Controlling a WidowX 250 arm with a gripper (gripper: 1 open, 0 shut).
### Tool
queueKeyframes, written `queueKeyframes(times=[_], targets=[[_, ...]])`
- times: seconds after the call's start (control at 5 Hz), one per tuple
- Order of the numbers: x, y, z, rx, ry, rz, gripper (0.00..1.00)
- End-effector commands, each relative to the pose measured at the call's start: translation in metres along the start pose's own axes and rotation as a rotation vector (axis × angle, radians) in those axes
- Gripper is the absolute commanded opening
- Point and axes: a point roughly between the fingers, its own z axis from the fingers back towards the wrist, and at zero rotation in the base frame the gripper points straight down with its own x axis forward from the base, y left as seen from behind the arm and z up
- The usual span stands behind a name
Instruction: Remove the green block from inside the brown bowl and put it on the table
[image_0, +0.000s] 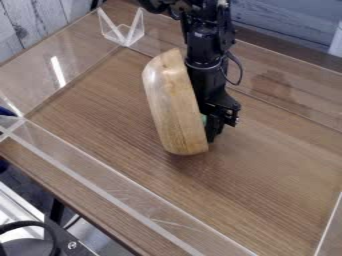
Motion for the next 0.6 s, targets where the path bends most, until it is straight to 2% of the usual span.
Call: queueKeyframes(times=[0.0,0.4], targets=[[-0.0011,-0.0062,-0.0038,0.008,0.006,-0.024,0.0],[-0.0008,-0.0155,-0.007,0.012,0.009,-0.048,0.0]])
